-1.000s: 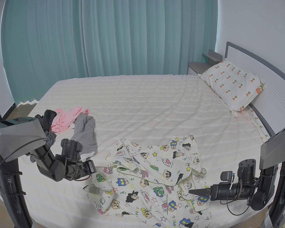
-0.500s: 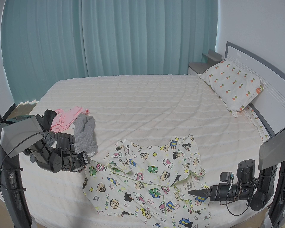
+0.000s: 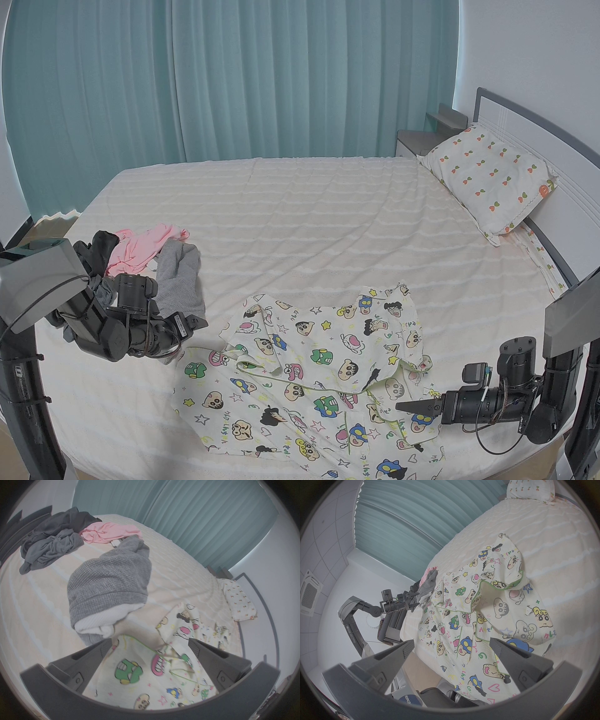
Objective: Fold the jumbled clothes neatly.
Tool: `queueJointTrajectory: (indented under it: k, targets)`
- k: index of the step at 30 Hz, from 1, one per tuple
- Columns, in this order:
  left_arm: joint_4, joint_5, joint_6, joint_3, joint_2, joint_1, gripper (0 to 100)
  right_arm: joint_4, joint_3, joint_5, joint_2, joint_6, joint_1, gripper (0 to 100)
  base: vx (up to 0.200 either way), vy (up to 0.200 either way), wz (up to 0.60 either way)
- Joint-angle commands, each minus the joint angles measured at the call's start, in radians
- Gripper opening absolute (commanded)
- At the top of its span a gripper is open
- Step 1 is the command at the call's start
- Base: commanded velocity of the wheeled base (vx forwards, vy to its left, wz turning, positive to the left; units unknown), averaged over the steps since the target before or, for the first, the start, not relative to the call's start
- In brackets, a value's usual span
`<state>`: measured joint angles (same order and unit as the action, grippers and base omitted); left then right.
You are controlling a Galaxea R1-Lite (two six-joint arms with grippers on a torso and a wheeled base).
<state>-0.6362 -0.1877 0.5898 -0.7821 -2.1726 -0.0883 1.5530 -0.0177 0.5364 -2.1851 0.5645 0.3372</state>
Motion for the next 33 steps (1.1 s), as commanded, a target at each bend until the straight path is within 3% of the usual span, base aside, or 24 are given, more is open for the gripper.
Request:
queueJointTrajectory:
  k: [1, 4, 9, 14, 16, 26, 33]
  targets:
    - [0.001, -0.015, 0.088, 0.057, 0.111, -0.114, 100, 0.009, -0.001, 0.001, -0.004, 0.0, 0.002, 100, 0.0, 0.0, 0.0]
    - [-0.002, 0.028, 0.171, 0.041, 0.108, -0.212, 100, 0.009, -0.001, 0.001, -0.004, 0.0, 0.002, 100, 0.0, 0.0, 0.0]
    - [-0.003, 0.037, 0.166, -0.017, 0.022, -0.289, 100, 0.009, 0.001, 0.001, -0.004, 0.0, 0.002, 100, 0.0, 0.0, 0.0]
    - [0.003, 0.163, 0.163, -0.161, -0.15, -0.366, 100, 0.009, -0.001, 0.001, -0.004, 0.0, 0.002, 100, 0.0, 0.0, 0.0]
    - [0.003, 0.171, 0.163, -0.172, -0.17, -0.386, 100, 0.009, -0.001, 0.001, -0.004, 0.0, 0.0, 100, 0.0, 0.0, 0.0]
    - [0.035, 0.182, 0.171, -0.21, -0.196, -0.415, 100, 0.009, -0.002, 0.001, -0.005, 0.0, 0.0, 100, 0.0, 0.0, 0.0]
    - [0.033, 0.261, 0.171, -0.282, -0.26, -0.415, 100, 0.009, -0.002, 0.001, -0.005, 0.0, 0.0, 100, 0.0, 0.0, 0.0]
